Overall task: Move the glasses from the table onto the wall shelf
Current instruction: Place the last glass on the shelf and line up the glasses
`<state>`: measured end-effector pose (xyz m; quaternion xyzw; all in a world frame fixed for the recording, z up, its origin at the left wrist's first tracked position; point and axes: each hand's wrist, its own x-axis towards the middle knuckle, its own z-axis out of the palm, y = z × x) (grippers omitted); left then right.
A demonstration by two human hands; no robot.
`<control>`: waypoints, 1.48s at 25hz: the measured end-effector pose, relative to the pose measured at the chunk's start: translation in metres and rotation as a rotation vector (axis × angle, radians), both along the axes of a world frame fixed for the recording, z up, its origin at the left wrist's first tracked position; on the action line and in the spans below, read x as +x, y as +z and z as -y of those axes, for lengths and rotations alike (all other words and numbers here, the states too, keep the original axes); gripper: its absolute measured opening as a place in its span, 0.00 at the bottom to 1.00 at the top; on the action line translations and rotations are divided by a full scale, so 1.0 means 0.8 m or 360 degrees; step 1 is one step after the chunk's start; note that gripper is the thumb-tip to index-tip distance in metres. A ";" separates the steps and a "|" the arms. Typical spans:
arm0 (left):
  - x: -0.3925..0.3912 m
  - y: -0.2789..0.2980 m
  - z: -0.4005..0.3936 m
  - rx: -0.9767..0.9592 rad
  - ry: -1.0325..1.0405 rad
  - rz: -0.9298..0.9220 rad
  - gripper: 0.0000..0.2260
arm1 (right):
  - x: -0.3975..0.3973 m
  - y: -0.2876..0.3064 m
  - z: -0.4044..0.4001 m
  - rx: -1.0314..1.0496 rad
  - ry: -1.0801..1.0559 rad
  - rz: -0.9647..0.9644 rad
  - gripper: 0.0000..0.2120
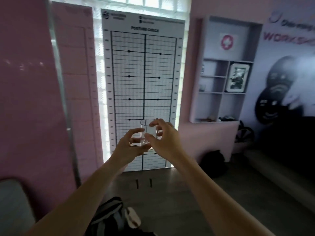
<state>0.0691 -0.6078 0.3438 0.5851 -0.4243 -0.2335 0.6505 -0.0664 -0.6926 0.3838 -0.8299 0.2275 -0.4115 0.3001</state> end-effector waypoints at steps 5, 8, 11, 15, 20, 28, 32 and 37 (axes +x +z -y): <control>-0.047 0.006 0.090 -0.0036 -0.0193 0.0003 0.26 | -0.053 -0.001 0.074 0.0095 -0.0176 0.0129 0.14; -0.057 0.010 0.151 -0.0048 -0.0274 -0.0048 0.27 | -0.066 0.000 0.124 0.0104 -0.0264 0.0174 0.14; -0.055 0.015 0.215 -0.0067 -0.0353 -0.0061 0.27 | -0.066 0.004 0.183 0.0075 -0.0344 0.0200 0.15; -0.043 0.016 0.306 -0.0123 -0.0397 -0.0179 0.30 | -0.050 0.010 0.264 0.0057 -0.0407 0.0256 0.16; -0.030 0.021 0.429 -0.0163 -0.0482 -0.0188 0.24 | -0.039 0.015 0.371 -0.0004 -0.0542 0.0251 0.19; -0.054 0.001 0.614 -0.0150 -0.0610 -0.0123 0.25 | -0.075 -0.009 0.533 0.0040 -0.0708 0.0237 0.22; -0.074 -0.001 0.706 -0.0157 -0.0600 -0.0061 0.24 | -0.100 -0.017 0.630 0.0054 -0.0673 0.0250 0.23; -0.117 0.017 0.839 -0.0196 -0.0553 -0.0006 0.23 | -0.140 -0.004 0.775 -0.0025 -0.0642 0.0210 0.21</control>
